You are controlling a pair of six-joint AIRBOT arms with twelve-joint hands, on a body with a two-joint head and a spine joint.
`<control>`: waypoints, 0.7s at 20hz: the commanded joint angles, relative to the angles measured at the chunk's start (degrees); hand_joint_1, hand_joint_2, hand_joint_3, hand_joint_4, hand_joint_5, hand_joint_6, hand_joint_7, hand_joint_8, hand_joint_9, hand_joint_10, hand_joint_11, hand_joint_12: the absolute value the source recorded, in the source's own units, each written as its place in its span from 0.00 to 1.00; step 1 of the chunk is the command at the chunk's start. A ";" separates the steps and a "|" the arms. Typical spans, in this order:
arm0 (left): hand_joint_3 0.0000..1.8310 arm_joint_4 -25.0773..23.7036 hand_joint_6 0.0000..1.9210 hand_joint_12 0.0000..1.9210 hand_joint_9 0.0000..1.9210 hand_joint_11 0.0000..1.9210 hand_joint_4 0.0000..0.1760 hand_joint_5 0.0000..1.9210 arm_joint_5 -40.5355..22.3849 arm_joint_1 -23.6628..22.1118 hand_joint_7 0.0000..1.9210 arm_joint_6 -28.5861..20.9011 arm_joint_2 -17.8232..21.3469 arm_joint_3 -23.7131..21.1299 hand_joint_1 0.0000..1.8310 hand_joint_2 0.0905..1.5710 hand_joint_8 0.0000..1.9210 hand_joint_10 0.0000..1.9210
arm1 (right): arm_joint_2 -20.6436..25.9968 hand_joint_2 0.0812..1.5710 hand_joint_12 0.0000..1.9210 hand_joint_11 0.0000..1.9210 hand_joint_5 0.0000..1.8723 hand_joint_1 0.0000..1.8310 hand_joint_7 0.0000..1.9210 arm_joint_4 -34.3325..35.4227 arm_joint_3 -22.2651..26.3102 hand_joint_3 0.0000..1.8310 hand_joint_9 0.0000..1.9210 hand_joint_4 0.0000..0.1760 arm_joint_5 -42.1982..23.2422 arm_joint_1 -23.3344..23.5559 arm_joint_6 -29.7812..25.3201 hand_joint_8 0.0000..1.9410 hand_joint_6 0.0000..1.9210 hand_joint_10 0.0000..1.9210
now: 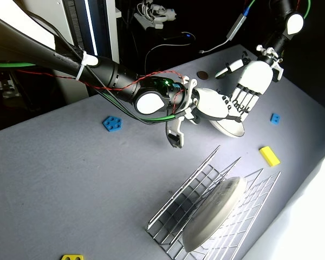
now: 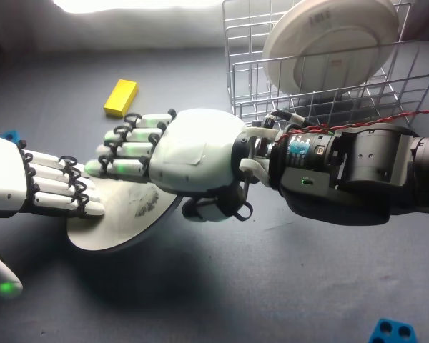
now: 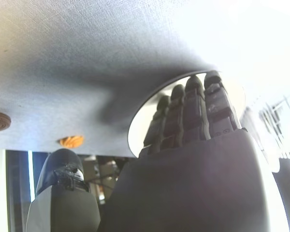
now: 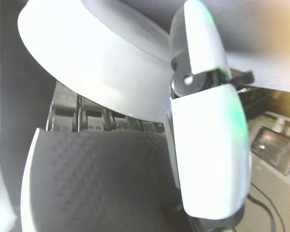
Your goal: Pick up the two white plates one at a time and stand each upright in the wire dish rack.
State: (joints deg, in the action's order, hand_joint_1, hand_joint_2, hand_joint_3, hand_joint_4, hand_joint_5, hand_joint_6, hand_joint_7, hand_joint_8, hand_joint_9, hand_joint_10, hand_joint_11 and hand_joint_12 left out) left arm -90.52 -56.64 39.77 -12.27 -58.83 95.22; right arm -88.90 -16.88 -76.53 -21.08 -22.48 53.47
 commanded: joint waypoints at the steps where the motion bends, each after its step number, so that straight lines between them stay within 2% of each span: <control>1: 0.00 -0.63 0.01 0.00 0.00 0.00 0.00 0.02 -1.79 0.46 0.01 -0.42 -1.07 -0.01 0.00 0.63 0.00 0.00 | -0.22 0.68 0.16 0.00 0.00 0.67 0.00 0.70 -0.26 0.00 0.00 0.14 -7.36 0.84 0.17 0.00 0.00 0.00; 3: 0.00 -0.63 0.00 0.00 0.00 0.00 0.00 0.02 -1.79 0.46 0.01 -0.42 -1.11 0.03 0.00 0.62 0.00 0.00 | -0.58 0.67 0.16 0.00 0.00 0.69 0.00 1.48 -0.93 0.00 0.00 0.20 -7.49 1.26 0.17 0.00 0.00 0.00; 7: 0.00 -0.63 0.00 0.00 0.00 0.00 0.00 0.01 -1.79 0.46 0.00 -0.41 -1.18 0.05 0.00 0.62 0.00 0.00 | -0.77 0.67 0.16 0.00 0.00 0.69 0.00 1.48 -0.93 0.00 0.00 0.17 -8.07 1.11 0.28 0.00 0.00 0.00; 8: 0.00 -0.64 0.00 0.00 0.00 0.00 0.00 0.01 -1.79 0.46 0.00 -0.41 -1.20 0.05 0.00 0.62 0.00 0.00 | -0.85 0.68 0.12 0.00 0.00 0.69 0.00 1.48 -0.93 0.00 0.00 0.22 -8.23 1.01 0.34 0.00 0.00 0.00; 9: 0.00 -0.64 0.00 0.00 0.00 0.00 0.00 0.01 -1.79 0.46 0.00 -0.40 -1.20 0.05 0.00 0.62 0.00 0.00 | -0.87 0.68 0.12 0.00 0.00 0.70 0.00 1.48 -0.93 0.00 0.00 0.20 -8.23 1.00 0.35 0.00 0.00 0.00; 10: 0.00 -0.64 0.00 0.00 0.00 0.00 0.00 0.01 -1.79 0.46 0.00 -0.40 -1.20 0.05 0.00 0.62 0.00 0.00 | -0.88 0.68 0.12 0.00 0.00 0.69 0.00 1.48 -0.93 0.00 0.00 0.26 -8.23 1.00 0.36 0.00 0.00 0.00; 12: 0.00 -0.64 0.00 0.00 0.00 0.00 0.00 0.01 -1.79 0.46 0.00 -0.40 -1.21 0.05 0.00 0.63 0.00 0.00 | -0.88 0.68 0.14 0.00 0.00 0.70 0.00 1.48 -0.92 0.00 0.00 0.22 -8.23 0.92 0.36 0.00 0.00 0.00; 14: 0.00 -0.64 0.01 0.00 0.00 0.00 0.00 0.02 -1.79 0.46 0.01 -0.40 -1.21 0.05 0.00 0.62 0.01 0.00 | -0.88 0.68 0.13 0.00 0.00 0.70 0.00 1.48 -0.91 0.00 0.00 0.24 -8.21 0.76 0.39 0.00 0.00 0.00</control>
State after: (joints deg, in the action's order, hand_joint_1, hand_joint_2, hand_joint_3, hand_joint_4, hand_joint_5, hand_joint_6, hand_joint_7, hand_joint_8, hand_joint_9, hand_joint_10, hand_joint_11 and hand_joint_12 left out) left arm -90.54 -56.75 39.77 -12.27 -58.85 95.35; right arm -89.65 -15.84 -77.58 -22.09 -22.09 53.84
